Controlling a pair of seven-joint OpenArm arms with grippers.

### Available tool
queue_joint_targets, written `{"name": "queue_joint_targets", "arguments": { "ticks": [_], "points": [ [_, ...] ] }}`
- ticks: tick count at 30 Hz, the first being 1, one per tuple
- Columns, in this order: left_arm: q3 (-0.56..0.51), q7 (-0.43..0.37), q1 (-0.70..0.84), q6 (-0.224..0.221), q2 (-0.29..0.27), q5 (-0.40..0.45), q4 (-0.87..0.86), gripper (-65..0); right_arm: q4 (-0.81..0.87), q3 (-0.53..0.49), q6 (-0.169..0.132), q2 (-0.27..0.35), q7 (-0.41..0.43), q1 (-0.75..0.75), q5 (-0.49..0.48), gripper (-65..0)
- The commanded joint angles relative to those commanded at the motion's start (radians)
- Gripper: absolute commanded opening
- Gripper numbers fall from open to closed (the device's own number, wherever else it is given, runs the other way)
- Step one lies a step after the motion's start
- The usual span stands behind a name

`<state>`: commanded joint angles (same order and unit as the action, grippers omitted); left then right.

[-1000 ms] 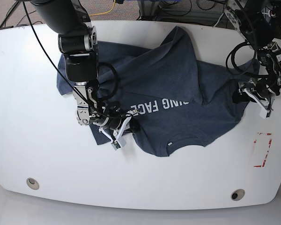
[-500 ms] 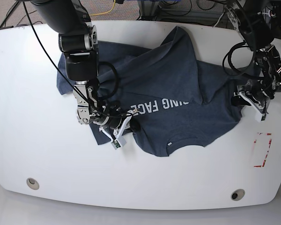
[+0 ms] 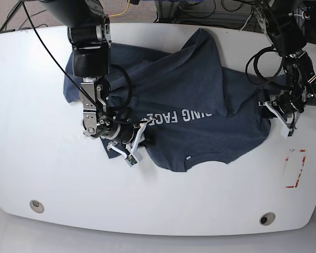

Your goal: Layout the t-shirt on the table in an organized manner, then fold the t-shirt properly

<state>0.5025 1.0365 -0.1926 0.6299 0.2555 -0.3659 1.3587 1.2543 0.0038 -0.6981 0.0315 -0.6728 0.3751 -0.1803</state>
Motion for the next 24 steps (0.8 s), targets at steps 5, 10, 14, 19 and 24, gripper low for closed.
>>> {"name": "queue_joint_targets", "arguments": {
  "ticks": [5, 10, 14, 19, 24],
  "points": [
    [-0.006, 0.043, -0.018, 0.002, 0.000, -0.005, 0.109, -64.2, 0.150, 0.000, 0.000, 0.002, -0.074, -0.028, 0.000, -65.0],
    [-0.023, 0.135, -0.074, 0.002, 0.026, -0.005, 0.224, -64.2, 0.290, 0.000, 0.000, 0.003, -0.150, -0.034, 0.002, -65.0],
    [-0.035, 0.164, -0.137, 0.002, 0.029, -0.005, 0.290, -64.2, 0.358, 0.028, 0.000, 0.003, -0.187, -0.006, 0.011, -65.0],
    [-0.041, 0.169, -0.249, 0.002, 0.029, -0.005, 0.345, -64.0, 0.365, 0.072, 0.000, 0.003, -0.236, 0.106, 0.011, -65.0],
    [-0.041, 0.245, -0.393, 0.002, 0.031, -0.005, 0.397, -64.0, 0.365, 0.084, 0.000, 0.041, -0.298, 0.245, 0.005, -65.0]
  ]
}}
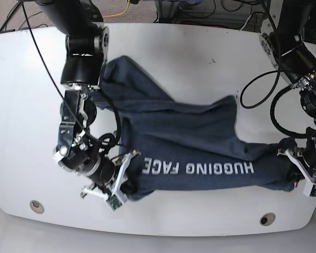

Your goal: Layout the t-shirt on the table in an organized manner, then fold the t-shirt properly

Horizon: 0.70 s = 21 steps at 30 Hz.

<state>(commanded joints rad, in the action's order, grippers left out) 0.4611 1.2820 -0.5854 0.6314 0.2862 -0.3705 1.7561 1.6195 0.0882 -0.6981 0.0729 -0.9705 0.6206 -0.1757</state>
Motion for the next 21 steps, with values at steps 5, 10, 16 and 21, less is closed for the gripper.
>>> {"name": "queue_joint_targets", "arguments": {
  "ticks": [5, 10, 16, 21],
  "points": [
    [0.002, 0.077, -0.170, 0.000, -0.003, 0.000, 0.037, -63.9, 0.000, 0.006, 0.000, 0.032, -0.069, 0.163, 0.002, -65.0],
    [0.002, 0.078, -0.319, -0.006, -0.003, 0.003, 0.035, -63.7, -0.008, 0.002, 0.000, 0.044, -0.097, 0.302, 0.006, -65.0],
    [-0.054, 0.078, -0.508, -0.008, -0.002, 0.008, -0.021, -63.6, -0.135, 0.002, 0.000, 0.077, -0.117, 0.474, -0.002, -65.0],
    [-0.072, 0.078, -0.671, -0.008, 0.023, 0.008, -0.107, -63.6, -0.247, 0.005, 0.000, 0.077, -0.117, 0.632, 0.000, -65.0]
  ]
}}
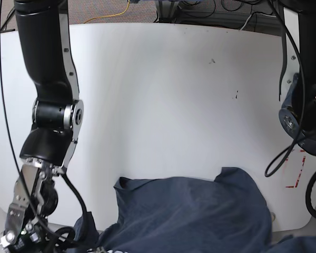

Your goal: Layout the t-shirt on the table in an organized manner, then fold the t-shirt properly

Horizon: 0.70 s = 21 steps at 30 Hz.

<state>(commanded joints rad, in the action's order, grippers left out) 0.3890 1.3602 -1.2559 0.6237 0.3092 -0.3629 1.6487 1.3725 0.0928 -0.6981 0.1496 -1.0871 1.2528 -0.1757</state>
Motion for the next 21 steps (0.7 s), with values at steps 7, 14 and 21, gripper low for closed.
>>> {"name": "queue_joint_targets", "arguments": {
  "ticks": [7, 14, 21],
  "points": [
    [0.000, 0.000, -0.176, 0.000, 0.000, -0.002, -0.110, -63.6, -0.029, 0.002, 0.000, 0.002, -0.029, 0.120, 0.003, -65.0],
    [0.000, 0.000, -0.170, 0.002, 0.005, -0.008, -0.118, -63.6, -0.021, 0.005, 0.000, 0.025, -0.072, 0.086, -0.003, -65.0],
    [0.006, 0.000, -0.048, 0.006, 0.026, -0.009, -0.077, -63.5, 0.121, 0.003, 0.000, 0.031, -0.075, -0.069, -0.005, -65.0]
  ]
}}
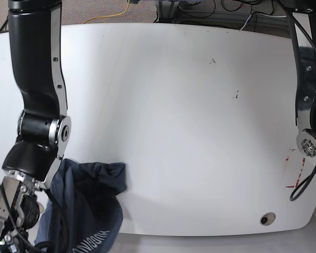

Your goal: Layout the t-shirt on the table in an organized manner, then fold the t-shirt properly

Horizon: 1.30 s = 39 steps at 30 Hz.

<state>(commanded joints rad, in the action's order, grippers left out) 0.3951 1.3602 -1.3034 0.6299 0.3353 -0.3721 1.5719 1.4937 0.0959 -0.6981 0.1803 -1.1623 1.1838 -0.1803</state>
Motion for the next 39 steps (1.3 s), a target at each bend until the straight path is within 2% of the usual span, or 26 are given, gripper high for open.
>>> {"name": "queue_joint_targets", "arguments": {
  "ticks": [7, 13, 18, 23, 27, 29, 34, 39],
  "points": [
    [0.000, 0.000, 0.126, 0.002, -0.002, 0.000, 0.068, -63.5, 0.084, -0.006, 0.000, -0.015, -0.029, -0.120, 0.000, -65.0],
    [0.015, -0.002, 0.196, 0.003, -0.002, 0.000, 0.075, -63.5, 0.124, -0.009, 0.000, -0.080, -0.034, -0.190, 0.009, -65.0],
    [0.046, -0.002, 0.235, 0.003, 0.000, -0.002, 0.075, -63.5, 0.126, -0.009, 0.000, -0.153, -0.075, -0.230, 0.011, -65.0],
    [0.054, -0.002, 0.250, 0.006, 0.014, -0.002, 0.075, -63.5, 0.126, -0.009, 0.000, -0.236, -0.077, -0.262, 0.032, -65.0],
    [0.054, -0.002, 0.267, 0.046, 0.055, -0.002, 0.075, -63.5, 0.120, -0.012, 0.000, -0.313, -0.077, -0.272, 0.064, -65.0],
    [0.054, -0.002, 0.269, 0.063, 0.063, -0.002, 0.075, -63.5, 0.115, -0.048, 0.000, -0.337, -0.077, -0.281, 0.075, -65.0],
    [0.069, -0.002, 0.269, 0.068, 0.094, 0.000, 0.077, -63.5, 0.118, -0.196, 0.000, -0.337, -0.061, -0.293, 0.072, -65.0],
    [0.094, -0.002, 0.269, 0.068, 0.129, 0.000, 0.074, -63.5, 0.126, -0.218, 0.000, -0.337, -0.029, -0.293, 0.048, -65.0]
  ]
}}
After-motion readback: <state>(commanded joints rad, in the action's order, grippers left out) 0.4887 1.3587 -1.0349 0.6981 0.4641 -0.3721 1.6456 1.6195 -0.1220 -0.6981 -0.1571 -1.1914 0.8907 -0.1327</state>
